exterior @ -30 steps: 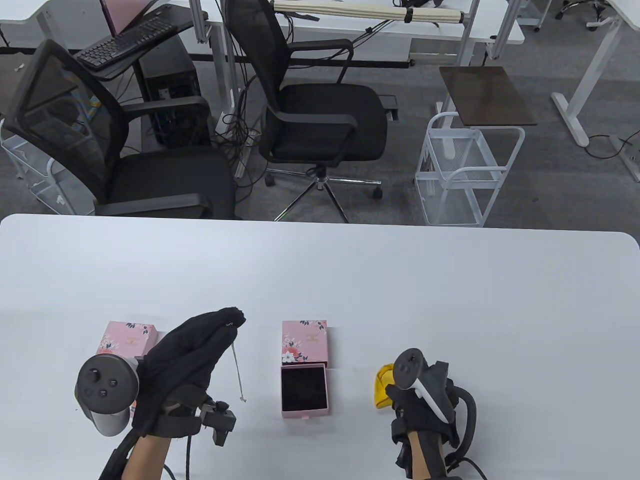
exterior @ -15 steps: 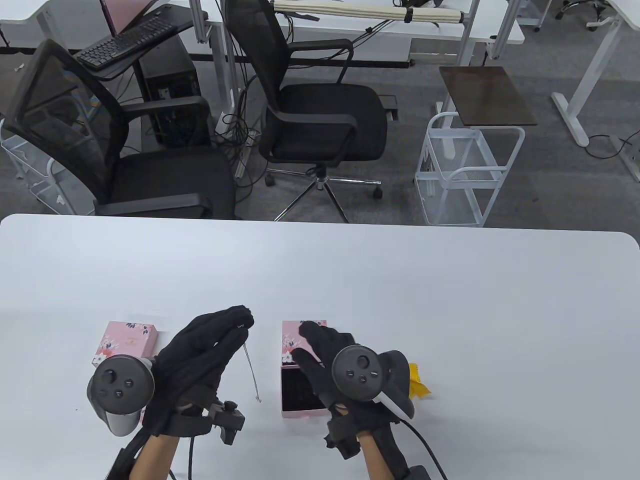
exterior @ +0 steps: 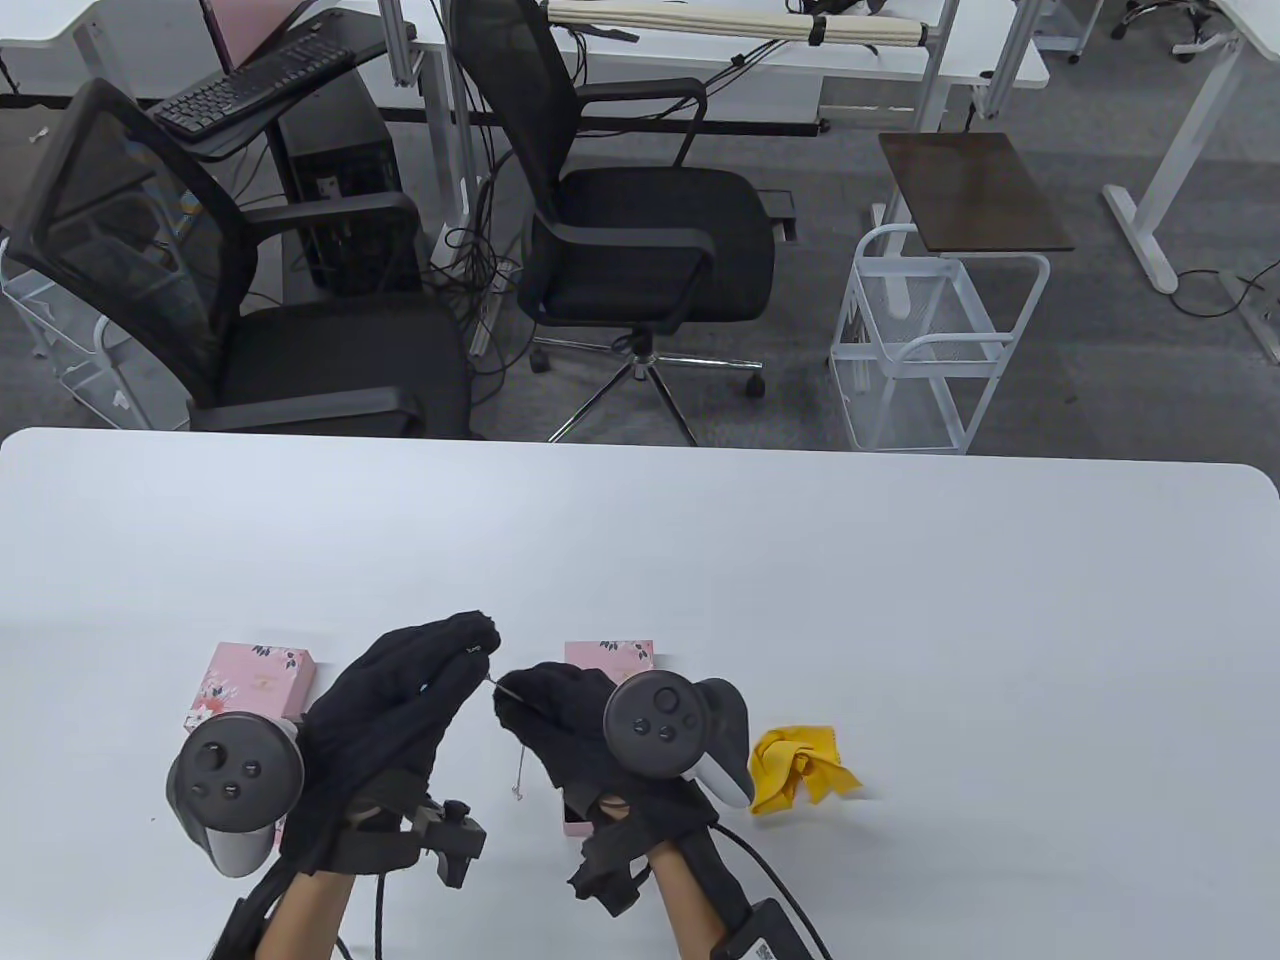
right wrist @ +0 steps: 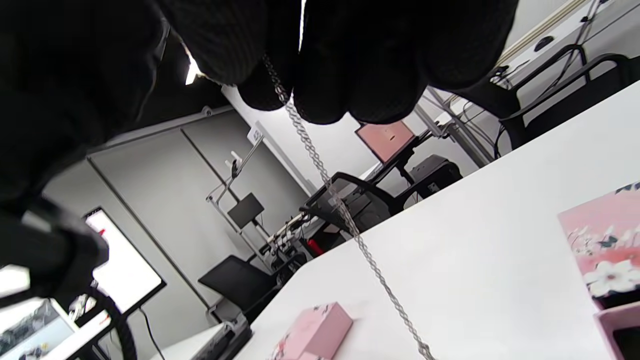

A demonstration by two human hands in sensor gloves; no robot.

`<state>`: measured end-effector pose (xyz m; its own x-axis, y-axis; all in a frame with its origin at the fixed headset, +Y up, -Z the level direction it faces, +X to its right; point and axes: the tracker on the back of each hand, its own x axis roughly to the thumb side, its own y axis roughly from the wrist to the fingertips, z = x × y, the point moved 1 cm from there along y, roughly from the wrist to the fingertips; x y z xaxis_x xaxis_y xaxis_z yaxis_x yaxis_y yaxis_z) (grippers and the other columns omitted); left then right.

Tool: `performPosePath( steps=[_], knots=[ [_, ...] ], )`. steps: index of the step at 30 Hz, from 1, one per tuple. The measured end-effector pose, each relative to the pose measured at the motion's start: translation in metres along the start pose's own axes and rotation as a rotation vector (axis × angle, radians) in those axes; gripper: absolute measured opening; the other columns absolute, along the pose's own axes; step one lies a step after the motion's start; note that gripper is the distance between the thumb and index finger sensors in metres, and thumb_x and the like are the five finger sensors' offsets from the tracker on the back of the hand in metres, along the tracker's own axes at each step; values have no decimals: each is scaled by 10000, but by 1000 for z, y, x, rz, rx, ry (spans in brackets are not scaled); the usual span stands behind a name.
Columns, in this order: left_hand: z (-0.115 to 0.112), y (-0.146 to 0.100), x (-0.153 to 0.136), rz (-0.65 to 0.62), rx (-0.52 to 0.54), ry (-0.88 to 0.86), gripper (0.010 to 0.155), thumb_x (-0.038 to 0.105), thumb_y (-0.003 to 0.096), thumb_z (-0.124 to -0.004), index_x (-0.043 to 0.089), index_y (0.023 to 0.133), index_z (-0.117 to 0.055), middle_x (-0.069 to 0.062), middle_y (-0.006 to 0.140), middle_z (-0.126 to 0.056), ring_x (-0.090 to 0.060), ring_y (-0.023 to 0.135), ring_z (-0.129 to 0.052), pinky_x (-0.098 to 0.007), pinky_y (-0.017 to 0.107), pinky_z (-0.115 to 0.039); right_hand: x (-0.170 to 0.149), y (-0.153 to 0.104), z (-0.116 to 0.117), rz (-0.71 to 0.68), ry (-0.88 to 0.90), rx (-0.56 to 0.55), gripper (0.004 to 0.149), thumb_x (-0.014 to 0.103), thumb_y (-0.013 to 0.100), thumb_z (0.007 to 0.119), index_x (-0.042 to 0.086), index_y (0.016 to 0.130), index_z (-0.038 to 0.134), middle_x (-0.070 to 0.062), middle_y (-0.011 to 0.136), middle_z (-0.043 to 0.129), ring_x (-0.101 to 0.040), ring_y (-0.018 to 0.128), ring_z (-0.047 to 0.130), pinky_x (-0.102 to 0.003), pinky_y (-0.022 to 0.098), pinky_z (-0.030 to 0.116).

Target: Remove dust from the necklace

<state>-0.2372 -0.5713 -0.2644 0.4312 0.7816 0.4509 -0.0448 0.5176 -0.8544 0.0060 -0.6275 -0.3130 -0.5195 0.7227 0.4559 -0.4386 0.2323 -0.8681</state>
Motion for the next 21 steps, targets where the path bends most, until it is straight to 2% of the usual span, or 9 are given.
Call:
performPosePath(
  steps=[5, 10, 16, 21],
  knots=[
    [27, 2, -4, 19, 84, -34, 363, 463, 539, -865, 311, 861, -936, 12, 872, -1016, -220, 784, -947, -430, 572, -824, -11, -8, -26, 90, 54, -54, 367, 292, 672, 696, 117, 994, 718, -233, 984, 769, -491, 815, 790, -606, 642, 653],
    [47, 1, -11, 46, 151, -48, 366, 461, 542, -864, 306, 866, -935, 9, 867, -1019, -219, 776, -951, -426, 566, -827, -22, -11, -38, 127, 32, -99, 365, 284, 674, 687, 112, 994, 717, -236, 989, 762, -499, 820, 781, -615, 645, 644],
    [57, 2, -17, 68, 178, -69, 369, 460, 544, -860, 301, 869, -935, 11, 862, -1020, -217, 770, -955, -421, 561, -831, -38, -14, -47, 161, 116, -134, 362, 284, 673, 687, 115, 990, 722, -236, 979, 772, -497, 808, 791, -608, 634, 655],
    [54, 3, -17, 71, 162, -43, 371, 459, 546, -859, 298, 871, -936, 10, 855, -1024, -208, 760, -960, -416, 554, -835, -49, -18, -56, 182, 168, -166, 364, 291, 672, 689, 116, 988, 727, -235, 961, 789, -489, 786, 810, -594, 620, 674]
  ],
)
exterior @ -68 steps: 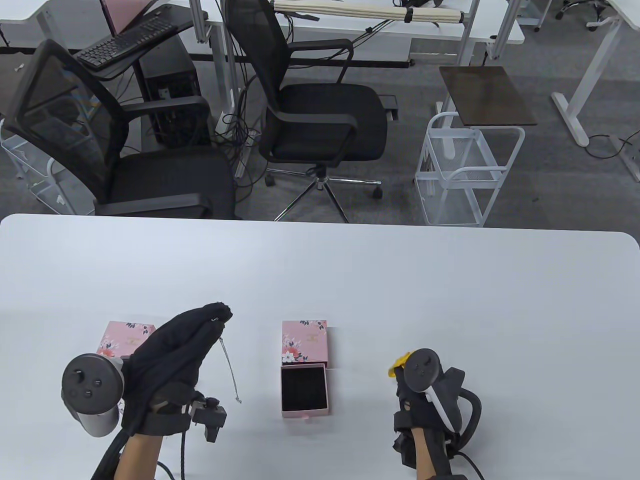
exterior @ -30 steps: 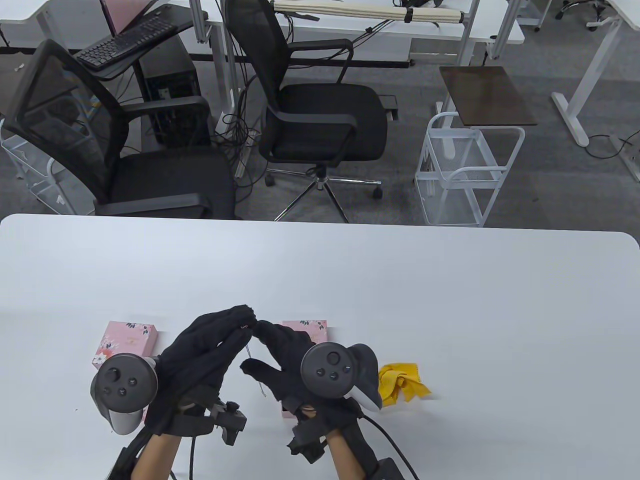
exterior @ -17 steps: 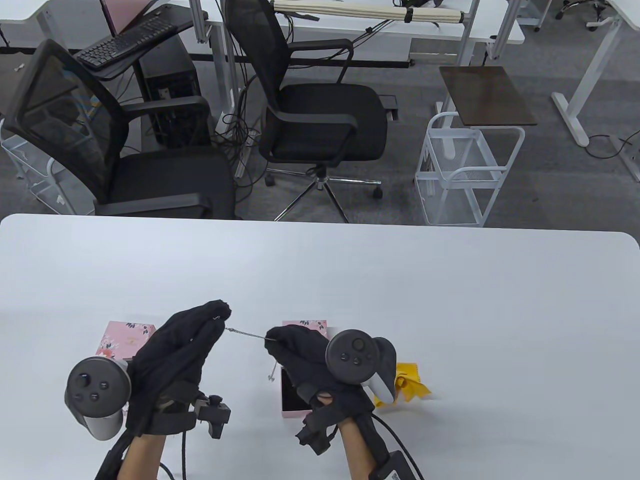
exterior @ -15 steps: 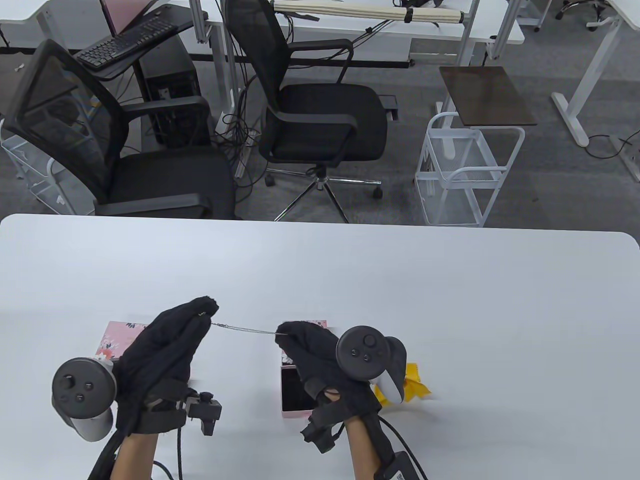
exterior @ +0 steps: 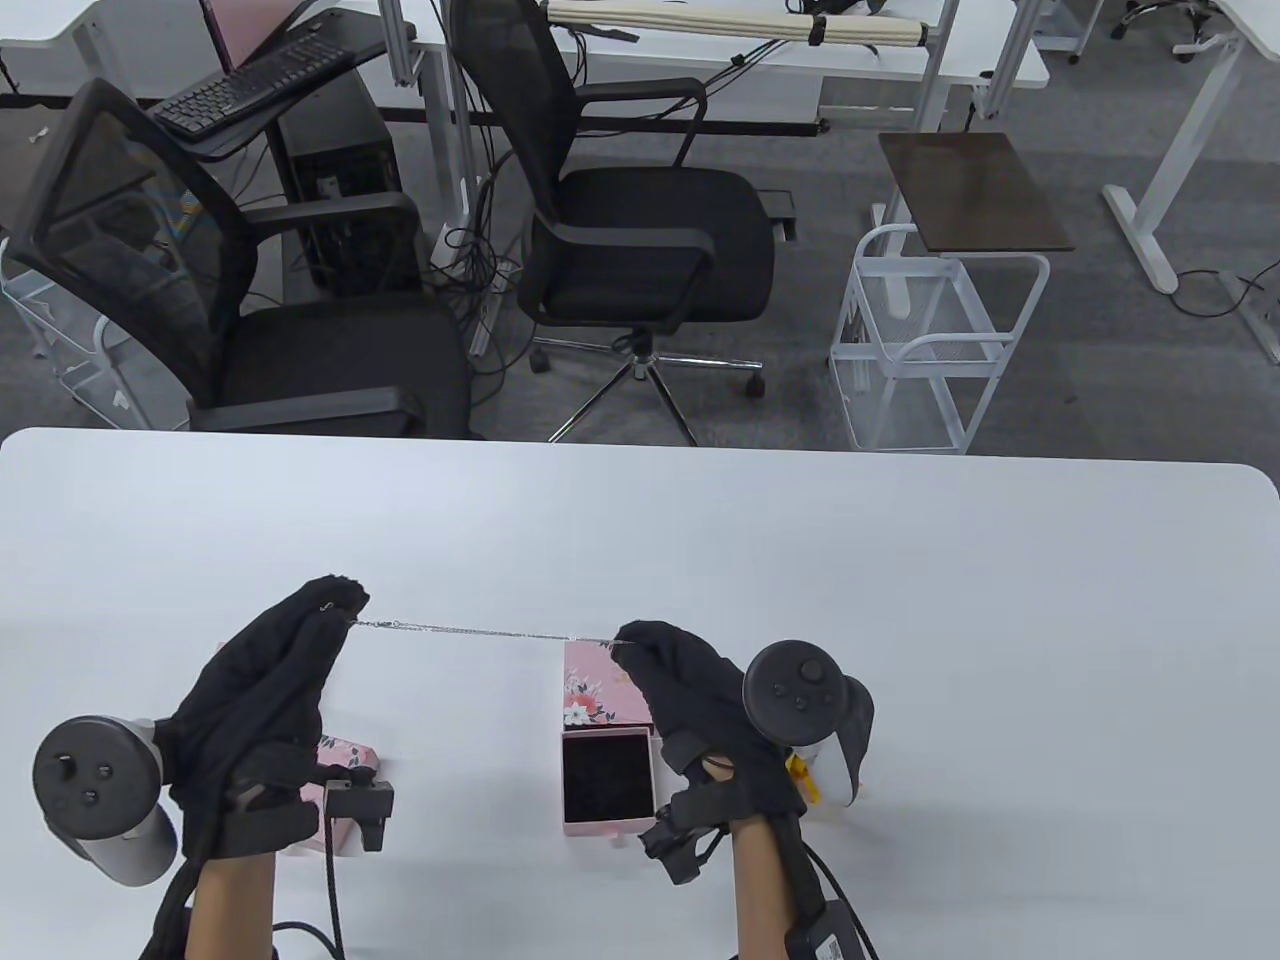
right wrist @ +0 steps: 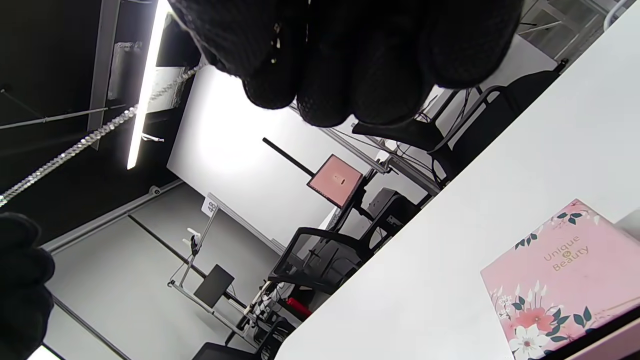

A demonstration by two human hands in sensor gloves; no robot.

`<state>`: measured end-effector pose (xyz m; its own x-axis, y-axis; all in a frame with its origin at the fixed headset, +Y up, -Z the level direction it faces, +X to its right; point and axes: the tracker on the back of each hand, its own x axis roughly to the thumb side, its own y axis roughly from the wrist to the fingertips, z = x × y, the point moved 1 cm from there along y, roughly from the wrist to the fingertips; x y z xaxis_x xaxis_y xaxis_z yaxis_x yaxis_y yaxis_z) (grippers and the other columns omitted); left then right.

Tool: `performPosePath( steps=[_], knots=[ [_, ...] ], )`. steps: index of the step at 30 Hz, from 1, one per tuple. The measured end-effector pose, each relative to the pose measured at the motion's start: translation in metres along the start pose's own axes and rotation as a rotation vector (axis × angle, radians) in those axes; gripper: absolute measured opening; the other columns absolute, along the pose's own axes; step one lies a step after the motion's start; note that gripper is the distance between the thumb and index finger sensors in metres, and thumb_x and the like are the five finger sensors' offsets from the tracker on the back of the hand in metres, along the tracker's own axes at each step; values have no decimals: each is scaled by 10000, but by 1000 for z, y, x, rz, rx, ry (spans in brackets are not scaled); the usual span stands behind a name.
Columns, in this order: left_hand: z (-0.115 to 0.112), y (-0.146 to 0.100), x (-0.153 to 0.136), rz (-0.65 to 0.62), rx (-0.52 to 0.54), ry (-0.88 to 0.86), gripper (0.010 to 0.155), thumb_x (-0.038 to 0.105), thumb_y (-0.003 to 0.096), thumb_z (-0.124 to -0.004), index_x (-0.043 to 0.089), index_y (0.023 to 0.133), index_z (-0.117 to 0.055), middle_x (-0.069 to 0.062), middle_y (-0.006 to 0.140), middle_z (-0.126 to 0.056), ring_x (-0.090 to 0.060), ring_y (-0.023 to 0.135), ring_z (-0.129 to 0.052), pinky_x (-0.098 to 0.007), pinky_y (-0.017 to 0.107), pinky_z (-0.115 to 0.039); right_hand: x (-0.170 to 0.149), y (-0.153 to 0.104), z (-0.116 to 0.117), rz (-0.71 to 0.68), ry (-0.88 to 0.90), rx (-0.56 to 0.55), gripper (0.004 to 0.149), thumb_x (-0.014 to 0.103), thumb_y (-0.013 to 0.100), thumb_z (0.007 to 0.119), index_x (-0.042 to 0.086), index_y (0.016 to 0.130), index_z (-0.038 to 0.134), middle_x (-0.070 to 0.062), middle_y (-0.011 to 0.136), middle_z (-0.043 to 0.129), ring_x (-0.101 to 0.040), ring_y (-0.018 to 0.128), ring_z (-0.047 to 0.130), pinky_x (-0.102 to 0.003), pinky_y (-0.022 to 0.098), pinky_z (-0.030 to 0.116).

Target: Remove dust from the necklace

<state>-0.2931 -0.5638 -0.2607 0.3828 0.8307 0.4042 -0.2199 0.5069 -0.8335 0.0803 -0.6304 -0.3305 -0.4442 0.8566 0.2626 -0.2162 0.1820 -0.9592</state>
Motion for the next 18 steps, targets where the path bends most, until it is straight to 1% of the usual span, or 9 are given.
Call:
performPosePath(
  steps=[3, 5, 8, 11, 13, 18],
  knots=[
    [-9, 0, 0, 0, -20, 32, 372, 456, 546, -860, 294, 871, -939, 4, 853, -1026, -211, 756, -962, -419, 550, -835, -3, -2, -7, 20, 13, -68, 364, 287, 672, 689, 107, 986, 727, -230, 930, 812, -475, 753, 834, -581, 601, 694],
    [-18, 0, 1, 7, -68, 64, 373, 453, 548, -859, 288, 873, -939, -1, 854, -1026, -222, 757, -959, -421, 551, -834, -2, -6, -13, 27, -4, -157, 363, 286, 670, 691, 105, 982, 729, -225, 903, 832, -460, 721, 853, -567, 585, 711],
    [-35, -2, 2, -3, -117, 112, 371, 445, 552, -862, 282, 877, -937, -10, 858, -1023, -227, 757, -958, -424, 550, -833, 4, -11, -19, 8, -26, -247, 363, 289, 668, 695, 106, 979, 733, -219, 882, 846, -447, 698, 866, -555, 574, 724],
    [-53, -5, 1, -9, -169, 166, 372, 443, 554, -861, 281, 880, -935, -13, 861, -1021, -232, 758, -957, -426, 550, -832, 13, -16, -22, -21, -37, -293, 361, 292, 666, 698, 112, 977, 736, -210, 863, 858, -434, 679, 877, -546, 565, 733],
    [-69, -8, -1, -7, -226, 214, 374, 441, 555, -861, 276, 882, -936, -16, 863, -1020, -234, 757, -958, -428, 549, -832, 20, -19, -24, -51, -49, -315, 361, 295, 665, 699, 114, 975, 739, -201, 856, 864, -428, 673, 881, -542, 563, 737],
    [-106, -17, -8, -13, -347, 330, 376, 432, 561, -859, 271, 894, -926, -21, 871, -1014, -227, 761, -956, -427, 550, -832, 36, -26, -25, -107, -71, -337, 362, 298, 664, 701, 116, 974, 742, -197, 850, 869, -425, 669, 884, -541, 561, 738]
  ],
)
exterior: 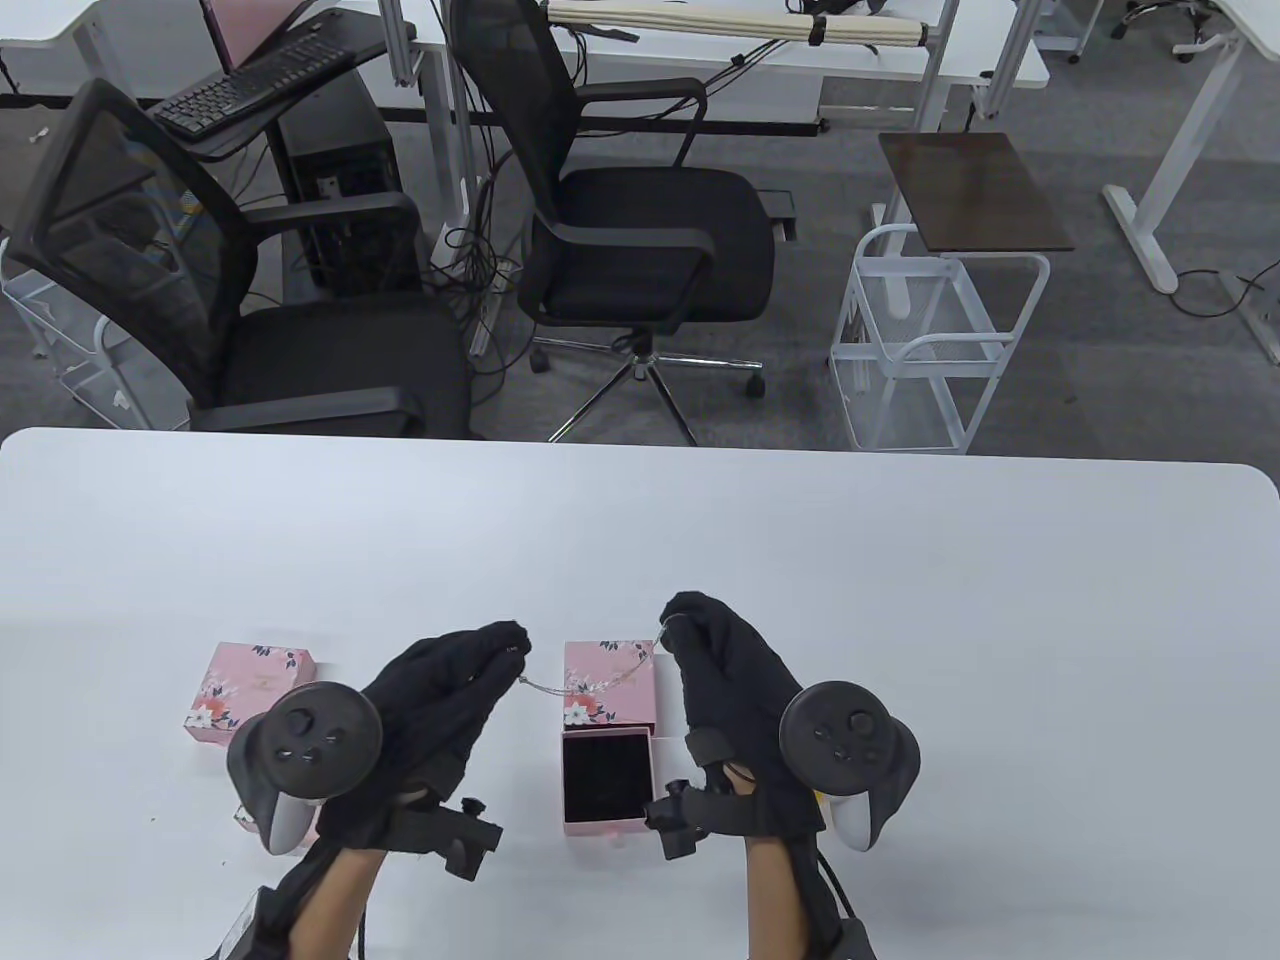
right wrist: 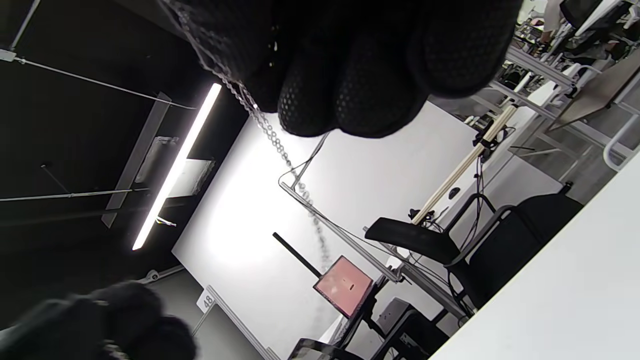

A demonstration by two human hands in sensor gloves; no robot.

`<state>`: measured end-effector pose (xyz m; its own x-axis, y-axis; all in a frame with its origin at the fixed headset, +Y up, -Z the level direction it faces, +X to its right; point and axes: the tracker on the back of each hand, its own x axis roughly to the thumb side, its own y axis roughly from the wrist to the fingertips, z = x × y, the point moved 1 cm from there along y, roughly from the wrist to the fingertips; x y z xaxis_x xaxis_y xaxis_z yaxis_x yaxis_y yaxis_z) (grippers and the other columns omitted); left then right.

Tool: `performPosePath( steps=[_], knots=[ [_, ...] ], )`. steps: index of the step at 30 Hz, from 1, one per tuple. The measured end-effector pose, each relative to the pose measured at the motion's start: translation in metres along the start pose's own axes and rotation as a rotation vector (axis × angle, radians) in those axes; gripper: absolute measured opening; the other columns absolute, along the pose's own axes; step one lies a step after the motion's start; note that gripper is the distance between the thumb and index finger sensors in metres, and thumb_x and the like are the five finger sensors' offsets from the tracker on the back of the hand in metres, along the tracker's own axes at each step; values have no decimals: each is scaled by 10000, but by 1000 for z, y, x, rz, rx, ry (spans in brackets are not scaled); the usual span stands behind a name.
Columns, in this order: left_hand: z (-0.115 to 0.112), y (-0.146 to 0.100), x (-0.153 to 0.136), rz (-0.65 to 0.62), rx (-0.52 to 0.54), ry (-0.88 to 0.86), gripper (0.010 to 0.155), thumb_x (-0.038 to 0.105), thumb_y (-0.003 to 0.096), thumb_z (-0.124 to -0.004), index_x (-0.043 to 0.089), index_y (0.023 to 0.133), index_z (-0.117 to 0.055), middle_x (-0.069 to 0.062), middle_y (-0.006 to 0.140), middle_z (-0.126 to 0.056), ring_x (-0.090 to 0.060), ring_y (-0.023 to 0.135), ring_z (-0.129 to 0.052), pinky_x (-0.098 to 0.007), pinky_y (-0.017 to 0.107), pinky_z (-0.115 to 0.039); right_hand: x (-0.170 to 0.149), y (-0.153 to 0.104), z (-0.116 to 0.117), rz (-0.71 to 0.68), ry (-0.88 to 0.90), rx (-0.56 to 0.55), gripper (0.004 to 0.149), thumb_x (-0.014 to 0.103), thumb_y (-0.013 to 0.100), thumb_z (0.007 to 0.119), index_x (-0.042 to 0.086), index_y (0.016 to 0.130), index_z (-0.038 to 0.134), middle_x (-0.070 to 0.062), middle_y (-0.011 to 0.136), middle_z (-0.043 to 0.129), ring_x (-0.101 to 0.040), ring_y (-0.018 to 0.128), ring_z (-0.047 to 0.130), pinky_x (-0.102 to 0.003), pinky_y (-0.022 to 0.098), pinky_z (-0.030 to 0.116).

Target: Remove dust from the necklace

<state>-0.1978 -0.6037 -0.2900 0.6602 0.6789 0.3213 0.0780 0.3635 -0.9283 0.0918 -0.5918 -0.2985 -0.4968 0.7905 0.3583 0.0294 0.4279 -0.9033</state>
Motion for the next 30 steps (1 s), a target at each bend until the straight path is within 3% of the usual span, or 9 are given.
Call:
performPosePath(
  steps=[5, 12, 24, 30],
  knots=[
    [-30, 3, -5, 31, -112, 74, 380, 431, 561, -858, 268, 897, -923, -23, 872, -1015, -227, 758, -960, -426, 548, -834, 10, -3, -3, -43, 0, -16, 362, 298, 663, 703, 118, 974, 743, -193, 852, 870, -424, 673, 885, -540, 564, 739],
    [-54, 5, -16, 73, -211, 148, 375, 429, 558, -862, 260, 885, -934, -30, 856, -1025, -236, 742, -968, -429, 538, -837, 11, -4, -7, -51, 6, -44, 360, 297, 662, 704, 120, 972, 746, -191, 850, 871, -423, 672, 885, -539, 562, 740],
    [-94, 4, -19, 95, -598, 325, 384, 423, 571, -847, 264, 915, -910, -38, 922, -985, -266, 805, -928, -457, 580, -807, 27, -8, -2, -106, 7, -23, 358, 299, 662, 705, 127, 972, 749, -188, 849, 873, -421, 673, 887, -541, 565, 739],
    [-76, 7, -14, 89, -542, 300, 487, 447, 575, -836, 240, 1016, -818, -76, 1018, -906, -312, 876, -872, -488, 623, -771, 30, -8, 7, -117, -15, 49, 357, 301, 665, 707, 133, 976, 750, -190, 863, 867, -430, 690, 878, -551, 576, 729]
  ],
)
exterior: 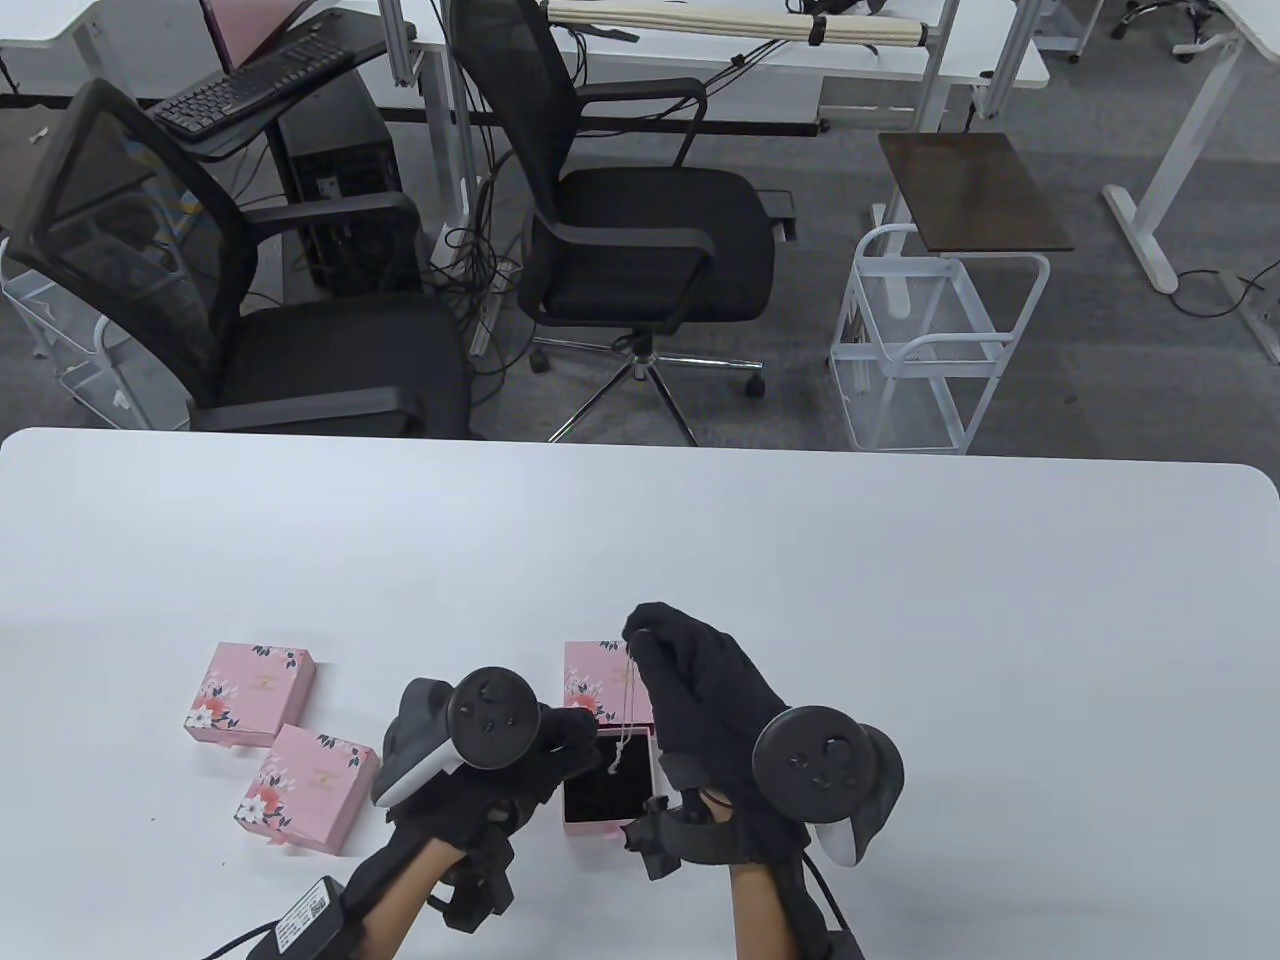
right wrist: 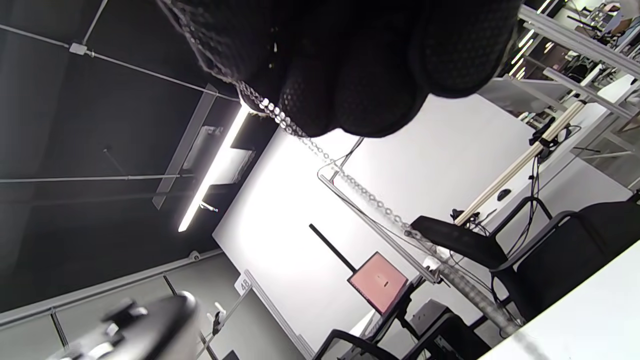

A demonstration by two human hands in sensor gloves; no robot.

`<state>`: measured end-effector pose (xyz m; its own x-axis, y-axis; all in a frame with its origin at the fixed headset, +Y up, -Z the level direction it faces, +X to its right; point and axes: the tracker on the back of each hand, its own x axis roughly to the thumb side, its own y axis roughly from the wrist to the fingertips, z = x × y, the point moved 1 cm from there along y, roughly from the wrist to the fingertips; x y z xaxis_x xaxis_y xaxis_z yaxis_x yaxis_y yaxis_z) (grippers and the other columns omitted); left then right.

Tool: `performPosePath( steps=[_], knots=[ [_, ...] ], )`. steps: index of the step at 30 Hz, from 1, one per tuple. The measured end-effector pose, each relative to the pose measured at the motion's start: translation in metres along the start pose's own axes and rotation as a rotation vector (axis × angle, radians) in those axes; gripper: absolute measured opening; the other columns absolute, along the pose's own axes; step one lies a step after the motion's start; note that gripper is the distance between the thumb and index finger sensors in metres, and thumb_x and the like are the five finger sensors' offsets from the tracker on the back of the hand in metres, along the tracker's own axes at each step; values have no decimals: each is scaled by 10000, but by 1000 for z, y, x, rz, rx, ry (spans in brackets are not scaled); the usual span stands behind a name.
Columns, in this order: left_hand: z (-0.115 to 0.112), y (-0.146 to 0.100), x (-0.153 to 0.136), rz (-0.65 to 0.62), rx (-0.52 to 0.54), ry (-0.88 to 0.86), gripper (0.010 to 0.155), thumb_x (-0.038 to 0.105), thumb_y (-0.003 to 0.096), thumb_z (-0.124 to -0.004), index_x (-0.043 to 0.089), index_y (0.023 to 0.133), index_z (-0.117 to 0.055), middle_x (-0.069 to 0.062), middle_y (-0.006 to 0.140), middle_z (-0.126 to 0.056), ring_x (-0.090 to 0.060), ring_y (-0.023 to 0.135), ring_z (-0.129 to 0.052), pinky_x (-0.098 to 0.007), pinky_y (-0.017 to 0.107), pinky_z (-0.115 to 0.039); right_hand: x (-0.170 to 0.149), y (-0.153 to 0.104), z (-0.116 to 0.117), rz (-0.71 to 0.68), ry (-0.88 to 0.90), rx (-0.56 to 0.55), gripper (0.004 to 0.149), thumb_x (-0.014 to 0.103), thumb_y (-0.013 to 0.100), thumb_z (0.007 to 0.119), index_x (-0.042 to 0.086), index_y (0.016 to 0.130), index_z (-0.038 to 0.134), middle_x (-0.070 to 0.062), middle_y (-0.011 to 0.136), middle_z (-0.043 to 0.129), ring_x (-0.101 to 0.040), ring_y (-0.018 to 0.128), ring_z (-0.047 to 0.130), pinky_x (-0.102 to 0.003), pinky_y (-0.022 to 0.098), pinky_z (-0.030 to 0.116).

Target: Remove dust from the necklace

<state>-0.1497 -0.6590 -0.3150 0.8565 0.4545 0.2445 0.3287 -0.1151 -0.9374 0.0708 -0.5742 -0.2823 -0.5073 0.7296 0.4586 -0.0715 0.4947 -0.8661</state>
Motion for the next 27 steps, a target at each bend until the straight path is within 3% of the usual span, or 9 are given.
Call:
performPosePath(
  steps=[6, 9, 13, 16, 20, 27],
  knots=[
    [37, -26, -1, -128, 278, -299, 528, 480, 564, -830, 236, 1031, -799, -72, 1015, -907, -305, 877, -877, -486, 627, -776, 5, 0, 4, -7, -81, 33, 357, 305, 665, 715, 137, 977, 758, -197, 878, 860, -441, 704, 871, -562, 584, 720],
    [42, -34, 4, -182, 333, -401, 549, 487, 551, -845, 228, 1033, -795, -75, 1009, -912, -303, 867, -887, -485, 622, -782, 9, 0, 9, -21, -105, 75, 357, 309, 664, 721, 142, 977, 763, -206, 899, 846, -454, 725, 856, -571, 596, 708],
    [44, -38, 9, -192, 364, -378, 559, 499, 542, -848, 217, 1023, -806, -76, 972, -945, -277, 827, -928, -463, 591, -815, 17, -1, 21, -59, -145, 154, 354, 320, 665, 725, 165, 980, 766, -225, 949, 804, -472, 775, 817, -588, 623, 679],
    [45, -41, 8, -169, 420, -380, 505, 483, 527, -875, 195, 941, -884, -64, 832, -1040, -231, 689, -1020, -421, 486, -886, 23, -2, 32, -137, -211, 194, 354, 330, 664, 722, 186, 984, 762, -232, 979, 774, -478, 804, 793, -591, 639, 665],
    [50, -41, 4, -165, 416, -393, 384, 445, 532, -885, 221, 832, -966, -24, 689, -1108, -180, 563, -1068, -383, 396, -917, 23, -2, 33, -152, -270, 164, 353, 341, 660, 719, 207, 985, 758, -226, 985, 772, -472, 807, 795, -587, 640, 669],
    [57, -43, -1, -235, 264, -565, 389, 468, 540, -870, 247, 850, -954, -5, 713, -1094, -181, 592, -1044, -384, 429, -895, 9, 1, 29, -91, -203, 163, 368, 330, 666, 709, 192, 1006, 737, -241, 1003, 753, -487, 816, 782, -593, 641, 662]
  ],
)
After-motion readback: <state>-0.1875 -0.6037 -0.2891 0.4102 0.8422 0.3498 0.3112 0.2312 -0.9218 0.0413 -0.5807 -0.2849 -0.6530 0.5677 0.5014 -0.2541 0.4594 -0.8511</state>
